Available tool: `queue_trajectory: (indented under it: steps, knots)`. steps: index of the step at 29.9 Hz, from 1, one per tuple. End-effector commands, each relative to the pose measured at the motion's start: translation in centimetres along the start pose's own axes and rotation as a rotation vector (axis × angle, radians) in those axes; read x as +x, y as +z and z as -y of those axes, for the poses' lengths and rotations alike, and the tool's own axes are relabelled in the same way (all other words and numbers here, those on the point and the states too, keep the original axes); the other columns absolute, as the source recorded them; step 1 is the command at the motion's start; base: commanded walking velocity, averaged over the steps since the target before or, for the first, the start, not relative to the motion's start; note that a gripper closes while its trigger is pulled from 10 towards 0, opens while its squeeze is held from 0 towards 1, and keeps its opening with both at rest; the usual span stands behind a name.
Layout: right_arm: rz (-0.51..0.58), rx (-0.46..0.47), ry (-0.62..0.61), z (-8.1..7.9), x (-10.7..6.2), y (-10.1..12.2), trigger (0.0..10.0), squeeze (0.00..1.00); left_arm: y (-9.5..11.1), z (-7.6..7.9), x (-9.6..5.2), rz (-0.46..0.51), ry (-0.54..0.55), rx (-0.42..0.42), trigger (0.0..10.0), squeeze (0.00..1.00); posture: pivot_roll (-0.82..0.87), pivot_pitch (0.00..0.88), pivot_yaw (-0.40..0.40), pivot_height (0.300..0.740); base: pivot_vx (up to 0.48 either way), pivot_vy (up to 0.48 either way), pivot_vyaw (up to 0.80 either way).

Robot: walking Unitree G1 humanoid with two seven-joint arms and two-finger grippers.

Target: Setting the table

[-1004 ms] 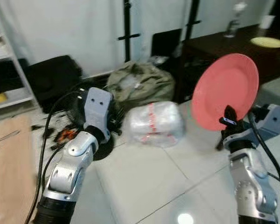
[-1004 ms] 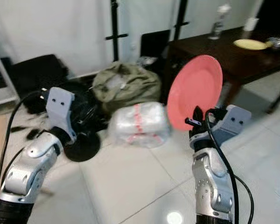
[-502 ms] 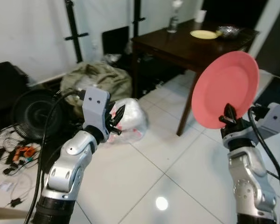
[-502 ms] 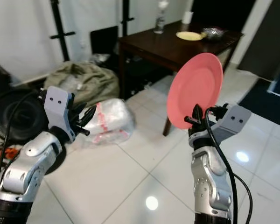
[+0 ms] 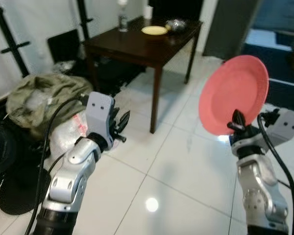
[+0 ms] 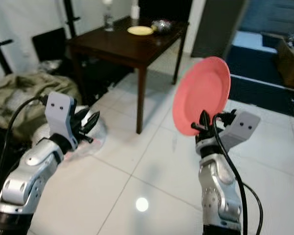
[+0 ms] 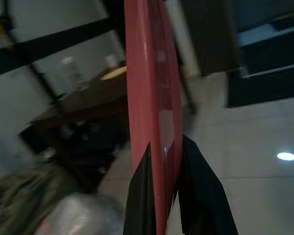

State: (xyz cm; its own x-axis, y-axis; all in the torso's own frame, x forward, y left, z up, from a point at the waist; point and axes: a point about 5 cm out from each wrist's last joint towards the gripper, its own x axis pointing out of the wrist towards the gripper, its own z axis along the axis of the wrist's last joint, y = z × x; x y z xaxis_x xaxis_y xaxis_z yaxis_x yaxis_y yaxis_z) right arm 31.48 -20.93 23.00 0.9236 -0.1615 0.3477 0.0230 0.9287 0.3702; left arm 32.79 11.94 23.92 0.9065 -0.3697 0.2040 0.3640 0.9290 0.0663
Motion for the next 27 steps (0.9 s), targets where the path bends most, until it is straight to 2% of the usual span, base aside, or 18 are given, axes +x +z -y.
queue_trajectory:
  steps: [1,13,19,20,21,22,23,24,25,27]
  knots:
    - [0.013,-0.003,0.006,-0.1,0.0,0.2,10.0,0.0,-0.4,-0.3,-0.3,-0.018,0.008,-0.031,10.0,0.0,0.08,0.099,0.083,0.74,0.0,0.0,-0.8]
    - [-0.002,0.01,0.036,-0.9,0.1,-0.2,10.0,0.0,-0.9,-1.5,-0.6,-0.033,0.047,-0.051,10.0,0.0,0.06,0.098,0.069,0.74,0.0,0.0,-0.8]
    - [-0.033,0.023,0.052,-1.3,-0.1,-1.1,10.0,0.0,-1.2,-1.8,-0.8,-0.045,0.079,0.003,10.0,0.0,0.06,0.101,0.066,0.74,0.0,0.0,-0.8]
    - [-0.054,0.037,0.073,-1.7,-0.2,-1.6,10.0,0.0,-1.3,-2.0,-0.8,-0.045,0.093,0.014,10.0,0.0,0.06,0.101,0.066,0.74,0.0,0.0,-0.8]
    - [-0.134,0.071,0.154,-3.1,-0.9,-3.3,10.0,0.0,-1.8,-2.1,-0.8,-0.055,0.123,0.034,10.0,0.0,0.05,0.104,0.063,0.74,0.0,0.0,0.0]
    - [-0.134,0.071,0.154,-3.1,-0.9,-3.3,10.0,0.0,-1.8,-2.1,-0.8,-0.055,0.123,0.034,10.0,0.0,0.05,0.104,0.063,0.74,0.0,0.0,0.0]
    - [-0.179,0.073,0.19,-3.7,-1.3,-4.2,10.0,0.0,-2.1,-2.3,-0.8,-0.064,0.141,0.041,10.0,0.0,0.05,0.104,0.063,0.74,0.0,0.0,0.0]
    - [-0.228,0.052,0.227,-4.1,-1.8,-5.2,10.0,0.0,-2.5,-2.5,-0.9,-0.074,0.165,0.044,10.0,0.0,0.05,0.105,0.061,0.74,0.0,0.0,0.0]
    - [-0.228,0.052,0.227,-4.1,-1.8,-5.2,10.0,0.0,-2.5,-2.5,-0.9,-0.074,0.165,0.044,10.0,0.0,0.05,0.105,0.061,0.74,0.0,0.0,0.0]
    - [-0.326,0.016,0.317,-5.0,-3.2,-7.3,10.0,0.0,-3.7,-3.5,-1.5,-0.115,0.256,0.063,10.0,0.0,0.05,0.11,0.053,0.74,0.0,0.0,0.0]
